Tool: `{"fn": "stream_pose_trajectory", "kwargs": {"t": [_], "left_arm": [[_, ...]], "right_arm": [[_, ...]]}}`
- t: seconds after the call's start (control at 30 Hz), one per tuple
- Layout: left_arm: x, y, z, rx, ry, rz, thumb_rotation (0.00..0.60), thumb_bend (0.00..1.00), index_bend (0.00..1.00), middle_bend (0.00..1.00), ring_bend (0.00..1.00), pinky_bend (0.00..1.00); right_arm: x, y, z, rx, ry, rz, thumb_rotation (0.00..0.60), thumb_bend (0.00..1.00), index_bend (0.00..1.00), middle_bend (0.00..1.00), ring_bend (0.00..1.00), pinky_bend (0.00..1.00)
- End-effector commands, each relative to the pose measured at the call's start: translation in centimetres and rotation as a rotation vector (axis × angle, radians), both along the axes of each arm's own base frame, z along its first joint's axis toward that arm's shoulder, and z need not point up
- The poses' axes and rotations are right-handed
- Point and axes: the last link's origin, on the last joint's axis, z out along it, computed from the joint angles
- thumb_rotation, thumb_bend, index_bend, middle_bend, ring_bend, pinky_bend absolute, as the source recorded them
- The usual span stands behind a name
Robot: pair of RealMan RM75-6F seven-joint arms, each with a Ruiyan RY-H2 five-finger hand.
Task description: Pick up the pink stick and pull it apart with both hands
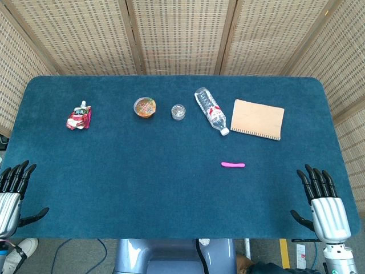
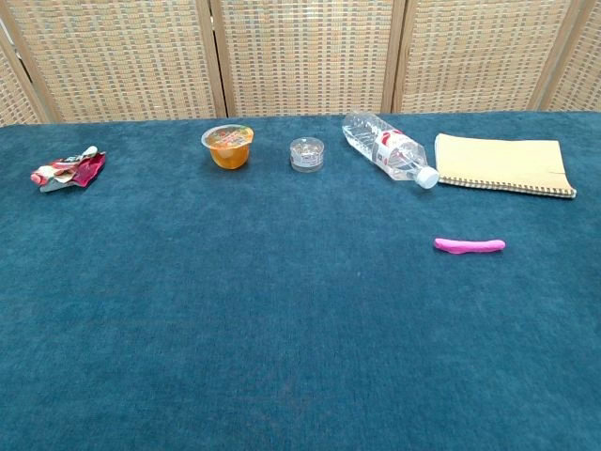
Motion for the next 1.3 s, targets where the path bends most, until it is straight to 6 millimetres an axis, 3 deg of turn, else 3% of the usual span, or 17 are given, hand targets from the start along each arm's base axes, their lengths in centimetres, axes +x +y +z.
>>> {"fn": "stream_pose_trajectory", "kwargs": {"t": [0.03, 0.27, 0.4, 0.53, 0.7, 0.83, 0.9, 1.07, 1.3], "left_arm": [[0.0, 0.0, 0.0, 0.0, 0.0, 0.001, 0.6, 0.0, 0.0, 0.0, 0.0, 0.0], [-0.1, 0.2, -0.1, -0.003, 0.0, 0.006, 0.6, 0.0, 0.0, 0.0, 0.0, 0.0], [0.0, 0.5, -0.3, -0.004, 0.0, 0.005, 0.6, 0.0, 0.0, 0.0, 0.0, 0.0], [0.1, 1.1, -0.6, -0.017, -0.004, -0.001, 0.6, 0.0, 0.0, 0.0, 0.0, 0.0], [-0.1, 1.6, -1.2, -0.033, 0.0, 0.016, 0.6, 0.0, 0.0, 0.0, 0.0, 0.0], [0.1, 2.1, -1.7, -0.043, 0.017, 0.02, 0.6, 0.0, 0.0, 0.0, 0.0, 0.0], [0.1, 2.4, -2.0, -0.048, 0.022, 0.025, 0.6, 0.0, 0.0, 0.0, 0.0, 0.0], [-0.2, 2.9, -2.3, -0.044, 0.037, 0.048, 0.6, 0.0, 0.0, 0.0, 0.0, 0.0], [-0.6, 3.7, -3.0, -0.04, 0.064, 0.08, 0.6, 0.0, 0.0, 0.0, 0.0, 0.0]], "right_arm": [[0.0, 0.0, -0.1, 0.005, 0.001, -0.002, 0.6, 0.0, 0.02, 0.0, 0.0, 0.0], [0.0, 0.0, -0.4, 0.013, 0.009, -0.004, 0.6, 0.0, 0.03, 0.0, 0.0, 0.0], [0.2, -0.4, -1.5, 0.04, 0.011, -0.004, 0.6, 0.0, 0.04, 0.0, 0.0, 0.0], [1.8, -2.8, -3.3, 0.099, 0.06, 0.071, 0.6, 0.0, 0.16, 0.0, 0.0, 0.0], [4.5, -7.7, -5.8, 0.218, 0.027, 0.19, 0.6, 0.0, 0.26, 0.0, 0.0, 0.0], [4.9, -11.5, -7.5, 0.299, 0.019, 0.16, 0.6, 0.0, 0.32, 0.01, 0.0, 0.0], [5.1, -13.1, -8.2, 0.327, 0.006, 0.129, 0.6, 0.04, 0.35, 0.02, 0.0, 0.0], [5.2, -16.0, -10.0, 0.371, -0.034, 0.044, 0.6, 0.27, 0.4, 0.02, 0.0, 0.0], [4.9, -18.1, -12.2, 0.394, 0.004, -0.012, 0.6, 0.38, 0.4, 0.02, 0.0, 0.0]]}}
